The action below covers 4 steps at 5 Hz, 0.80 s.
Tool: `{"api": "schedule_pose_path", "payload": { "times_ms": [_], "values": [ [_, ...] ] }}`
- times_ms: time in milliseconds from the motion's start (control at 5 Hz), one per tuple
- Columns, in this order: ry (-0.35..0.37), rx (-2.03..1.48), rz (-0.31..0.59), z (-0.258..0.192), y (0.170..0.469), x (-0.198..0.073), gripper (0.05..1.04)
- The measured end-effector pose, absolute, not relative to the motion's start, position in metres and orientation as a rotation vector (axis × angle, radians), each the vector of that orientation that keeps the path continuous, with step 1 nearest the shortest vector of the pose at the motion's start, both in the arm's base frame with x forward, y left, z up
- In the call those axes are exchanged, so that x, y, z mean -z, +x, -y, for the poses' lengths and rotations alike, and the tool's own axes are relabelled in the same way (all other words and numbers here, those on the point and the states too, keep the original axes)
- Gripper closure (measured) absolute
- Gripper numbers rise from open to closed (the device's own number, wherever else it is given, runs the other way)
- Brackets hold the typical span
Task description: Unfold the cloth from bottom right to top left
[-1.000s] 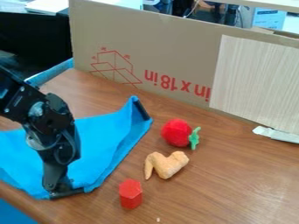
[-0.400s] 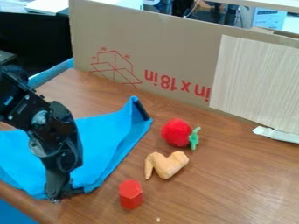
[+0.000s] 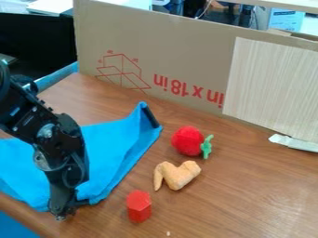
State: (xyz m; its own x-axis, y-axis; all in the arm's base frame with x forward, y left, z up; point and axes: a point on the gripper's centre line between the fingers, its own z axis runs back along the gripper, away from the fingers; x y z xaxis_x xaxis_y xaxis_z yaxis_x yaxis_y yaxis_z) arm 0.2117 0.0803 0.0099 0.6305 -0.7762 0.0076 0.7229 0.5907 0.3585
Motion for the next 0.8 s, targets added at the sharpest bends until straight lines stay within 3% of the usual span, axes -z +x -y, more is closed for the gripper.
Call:
{"api": "schedule_pose_path", "payload": {
  "times_ms": [400, 600, 800],
  "values": [
    [0.311, 0.881, 0.161, -0.0776, 0.2104, -0.0082, 0.721],
    [0.300, 0.895, 0.158, -0.0771, 0.2111, -0.0090, 0.920],
    [0.293, 0.889, 0.162, -0.0781, 0.2106, -0.0098, 1.024]
  ]
}}
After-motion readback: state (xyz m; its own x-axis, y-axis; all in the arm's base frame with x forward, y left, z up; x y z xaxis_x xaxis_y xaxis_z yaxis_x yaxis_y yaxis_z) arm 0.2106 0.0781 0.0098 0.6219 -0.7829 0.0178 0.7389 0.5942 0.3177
